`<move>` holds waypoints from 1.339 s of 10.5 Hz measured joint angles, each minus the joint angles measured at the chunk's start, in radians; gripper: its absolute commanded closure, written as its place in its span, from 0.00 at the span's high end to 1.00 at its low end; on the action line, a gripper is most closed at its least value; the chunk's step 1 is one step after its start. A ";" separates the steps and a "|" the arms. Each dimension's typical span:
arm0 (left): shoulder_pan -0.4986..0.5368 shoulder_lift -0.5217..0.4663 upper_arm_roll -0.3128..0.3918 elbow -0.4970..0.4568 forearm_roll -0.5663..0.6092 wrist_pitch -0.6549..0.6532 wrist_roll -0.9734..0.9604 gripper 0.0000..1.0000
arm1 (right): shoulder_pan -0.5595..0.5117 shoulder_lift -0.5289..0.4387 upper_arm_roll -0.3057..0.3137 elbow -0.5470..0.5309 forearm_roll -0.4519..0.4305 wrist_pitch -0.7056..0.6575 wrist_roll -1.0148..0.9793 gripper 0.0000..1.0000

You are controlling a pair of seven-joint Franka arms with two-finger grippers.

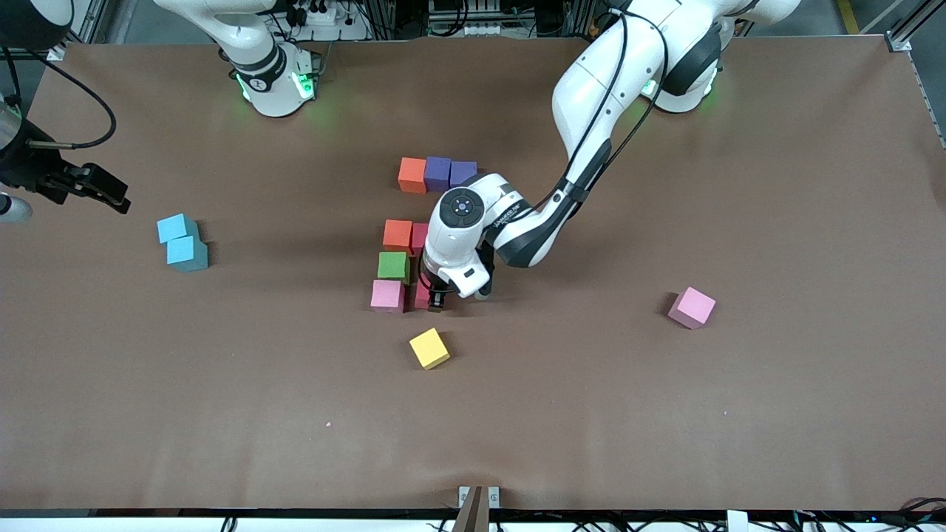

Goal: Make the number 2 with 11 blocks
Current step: 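Set the red block beside the pink block with the left gripper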

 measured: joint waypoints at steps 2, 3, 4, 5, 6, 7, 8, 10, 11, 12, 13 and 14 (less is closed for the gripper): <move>-0.002 0.000 0.000 0.001 0.000 0.024 -0.002 0.07 | 0.000 0.001 -0.001 0.002 0.000 0.002 0.000 1.00; -0.004 0.000 0.000 0.001 0.000 0.029 -0.002 0.07 | 0.000 0.003 0.000 0.003 0.000 0.007 0.000 1.00; -0.007 0.000 0.000 0.001 0.000 0.032 -0.003 0.07 | 0.000 0.006 0.001 0.003 0.000 0.021 -0.001 1.00; -0.009 0.002 0.001 0.002 0.000 0.036 -0.003 0.07 | 0.002 0.011 0.004 0.004 0.000 0.039 -0.001 1.00; -0.012 0.006 0.002 0.001 0.000 0.042 -0.004 0.07 | 0.012 0.018 0.007 0.006 0.001 0.049 -0.001 1.00; -0.014 0.012 0.006 0.001 0.000 0.052 -0.005 0.08 | 0.026 0.025 0.011 0.008 0.001 0.053 -0.001 1.00; -0.015 0.013 0.009 0.002 0.000 0.059 -0.005 0.10 | 0.038 0.030 0.013 0.009 0.000 0.054 0.000 1.00; -0.016 0.014 0.013 0.002 0.000 0.061 -0.005 0.19 | 0.055 0.039 0.015 0.009 0.000 0.059 0.000 1.00; -0.016 0.014 0.013 0.002 0.000 0.062 -0.005 0.28 | 0.056 0.043 0.015 0.009 0.000 0.059 0.000 1.00; -0.016 0.014 0.014 0.003 0.000 0.062 -0.005 0.37 | 0.056 0.045 0.015 0.010 -0.001 0.060 0.000 1.00; -0.016 0.014 0.017 0.003 0.000 0.065 -0.005 0.47 | 0.056 0.048 0.015 0.010 -0.001 0.064 0.000 1.00; -0.016 0.015 0.021 0.003 0.000 0.071 -0.005 0.55 | 0.055 0.052 0.014 0.010 -0.001 0.074 -0.001 1.00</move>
